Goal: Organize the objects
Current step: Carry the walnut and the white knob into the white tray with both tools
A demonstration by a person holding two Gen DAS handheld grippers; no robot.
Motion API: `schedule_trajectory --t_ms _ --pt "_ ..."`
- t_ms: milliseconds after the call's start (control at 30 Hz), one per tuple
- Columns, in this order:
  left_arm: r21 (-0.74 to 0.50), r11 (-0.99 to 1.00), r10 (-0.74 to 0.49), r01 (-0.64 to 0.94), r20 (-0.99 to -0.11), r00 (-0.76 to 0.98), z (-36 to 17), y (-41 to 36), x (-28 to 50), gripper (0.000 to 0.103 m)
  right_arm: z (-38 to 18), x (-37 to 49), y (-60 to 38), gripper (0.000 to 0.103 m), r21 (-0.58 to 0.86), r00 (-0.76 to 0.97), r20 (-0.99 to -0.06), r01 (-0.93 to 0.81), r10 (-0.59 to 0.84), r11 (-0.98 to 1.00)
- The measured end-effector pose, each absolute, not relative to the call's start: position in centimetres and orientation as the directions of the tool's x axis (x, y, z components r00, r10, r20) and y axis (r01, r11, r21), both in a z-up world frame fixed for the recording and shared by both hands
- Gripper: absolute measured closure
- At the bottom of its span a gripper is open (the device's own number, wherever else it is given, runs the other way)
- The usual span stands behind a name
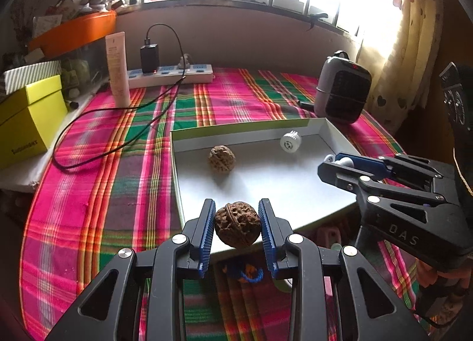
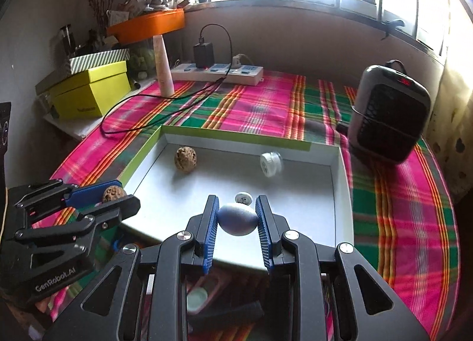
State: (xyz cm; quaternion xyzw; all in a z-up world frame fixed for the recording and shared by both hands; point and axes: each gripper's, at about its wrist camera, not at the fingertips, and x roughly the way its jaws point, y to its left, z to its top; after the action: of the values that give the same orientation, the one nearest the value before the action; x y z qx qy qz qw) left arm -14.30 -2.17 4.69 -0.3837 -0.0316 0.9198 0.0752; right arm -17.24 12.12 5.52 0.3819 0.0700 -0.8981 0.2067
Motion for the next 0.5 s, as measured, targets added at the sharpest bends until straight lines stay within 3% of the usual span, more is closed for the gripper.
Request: schedule_trajectory --t_ms 500 --pt "-0.097 -0.990 0.142 -0.104 -0.727 -0.672 3.1 -2.0 -17.3 0.075 4.2 -22.1 9.1 0.076 -0.009 -0.573 -0.760 0.480 -0.306 -0.877"
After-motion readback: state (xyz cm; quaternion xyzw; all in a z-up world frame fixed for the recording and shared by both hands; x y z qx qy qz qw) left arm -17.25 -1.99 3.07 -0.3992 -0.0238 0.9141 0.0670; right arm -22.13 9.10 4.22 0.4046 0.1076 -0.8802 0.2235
